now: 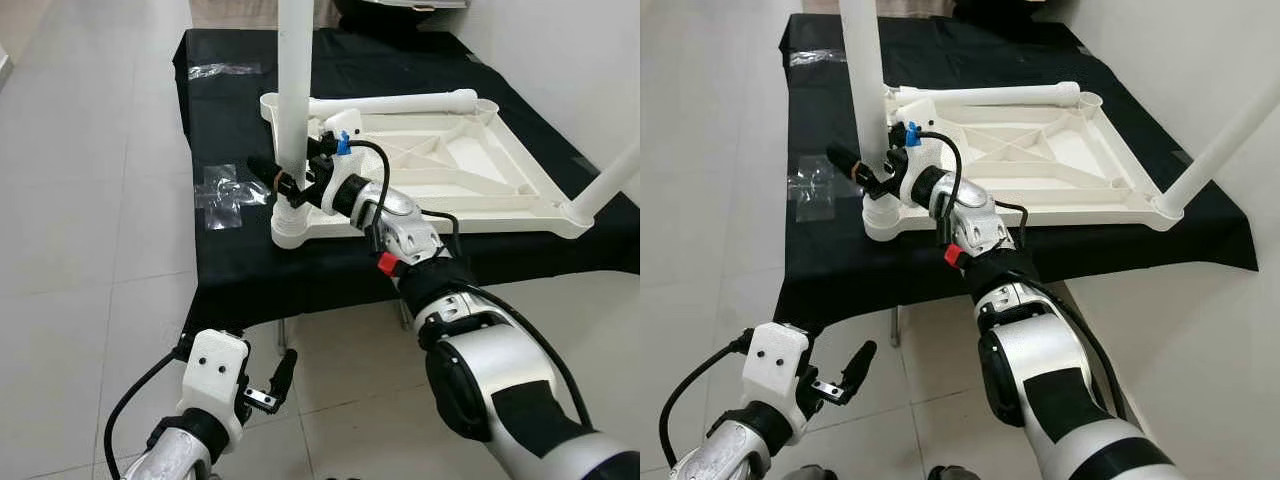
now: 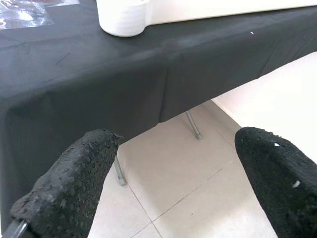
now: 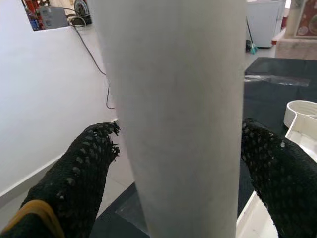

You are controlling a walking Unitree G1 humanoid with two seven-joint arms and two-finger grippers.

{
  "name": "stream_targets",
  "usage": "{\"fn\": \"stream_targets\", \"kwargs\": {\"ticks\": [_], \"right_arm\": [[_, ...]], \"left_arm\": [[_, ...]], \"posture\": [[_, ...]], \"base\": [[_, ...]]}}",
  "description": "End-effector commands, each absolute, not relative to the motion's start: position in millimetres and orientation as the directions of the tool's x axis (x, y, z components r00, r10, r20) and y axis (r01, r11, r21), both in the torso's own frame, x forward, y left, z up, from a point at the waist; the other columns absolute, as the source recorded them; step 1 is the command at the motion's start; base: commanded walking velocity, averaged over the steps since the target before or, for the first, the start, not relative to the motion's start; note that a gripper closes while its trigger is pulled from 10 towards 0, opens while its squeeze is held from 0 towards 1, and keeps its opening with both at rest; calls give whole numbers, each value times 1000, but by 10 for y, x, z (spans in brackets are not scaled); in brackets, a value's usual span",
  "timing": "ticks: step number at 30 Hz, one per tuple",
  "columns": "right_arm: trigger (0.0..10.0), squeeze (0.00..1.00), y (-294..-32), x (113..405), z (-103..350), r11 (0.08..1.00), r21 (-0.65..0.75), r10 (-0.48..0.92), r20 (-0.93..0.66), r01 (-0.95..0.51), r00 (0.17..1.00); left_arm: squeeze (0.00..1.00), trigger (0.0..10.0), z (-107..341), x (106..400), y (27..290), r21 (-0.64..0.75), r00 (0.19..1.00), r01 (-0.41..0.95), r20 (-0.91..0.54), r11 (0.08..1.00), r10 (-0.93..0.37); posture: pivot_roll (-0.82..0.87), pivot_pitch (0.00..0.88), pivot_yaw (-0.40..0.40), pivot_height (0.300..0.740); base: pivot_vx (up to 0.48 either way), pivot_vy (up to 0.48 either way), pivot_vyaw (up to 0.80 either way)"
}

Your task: Building children table

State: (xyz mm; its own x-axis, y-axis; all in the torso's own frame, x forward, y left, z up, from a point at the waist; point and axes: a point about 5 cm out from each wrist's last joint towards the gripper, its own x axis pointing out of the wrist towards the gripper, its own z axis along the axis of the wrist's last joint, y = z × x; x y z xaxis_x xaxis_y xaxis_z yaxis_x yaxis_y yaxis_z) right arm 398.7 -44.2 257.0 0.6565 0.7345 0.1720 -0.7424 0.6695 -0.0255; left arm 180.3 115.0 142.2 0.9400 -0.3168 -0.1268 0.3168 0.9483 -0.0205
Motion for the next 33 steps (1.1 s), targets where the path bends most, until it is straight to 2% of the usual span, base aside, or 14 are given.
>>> {"fn": "stream_targets", "kwargs": {"ticks": [1,11,30,31,33], "right_arm": [[10000,0,-433,4000,2605,682,-30,722,184,-730,667],[10000,0,-466,4056,2754,739,-20,659,231,-673,716],[10000,0,-368,4020,2768,702,-66,701,245,-710,670],[0,0,-366,4022,2762,705,-66,697,242,-706,674],[0,0,-370,4026,2751,710,-64,693,239,-701,680]], "left_arm": [[0,10000,1410,1771,1125,-33,936,321,-141,947,-322],[0,10000,1410,1766,1117,-36,937,317,-142,948,-319],[0,10000,1412,1778,1117,-36,938,315,-143,948,-317],[0,10000,1413,1780,1115,-37,938,316,-142,948,-318],[0,10000,1412,1780,1113,-36,937,316,-143,948,-318]], "posture": [[159,185,-149,740],[159,186,-152,740],[157,187,-152,740],[155,187,-152,740],[154,186,-153,740]], "base": [[0,0,0],[0,0,0],[0,0,0],[0,0,0],[0,0,0]]}}
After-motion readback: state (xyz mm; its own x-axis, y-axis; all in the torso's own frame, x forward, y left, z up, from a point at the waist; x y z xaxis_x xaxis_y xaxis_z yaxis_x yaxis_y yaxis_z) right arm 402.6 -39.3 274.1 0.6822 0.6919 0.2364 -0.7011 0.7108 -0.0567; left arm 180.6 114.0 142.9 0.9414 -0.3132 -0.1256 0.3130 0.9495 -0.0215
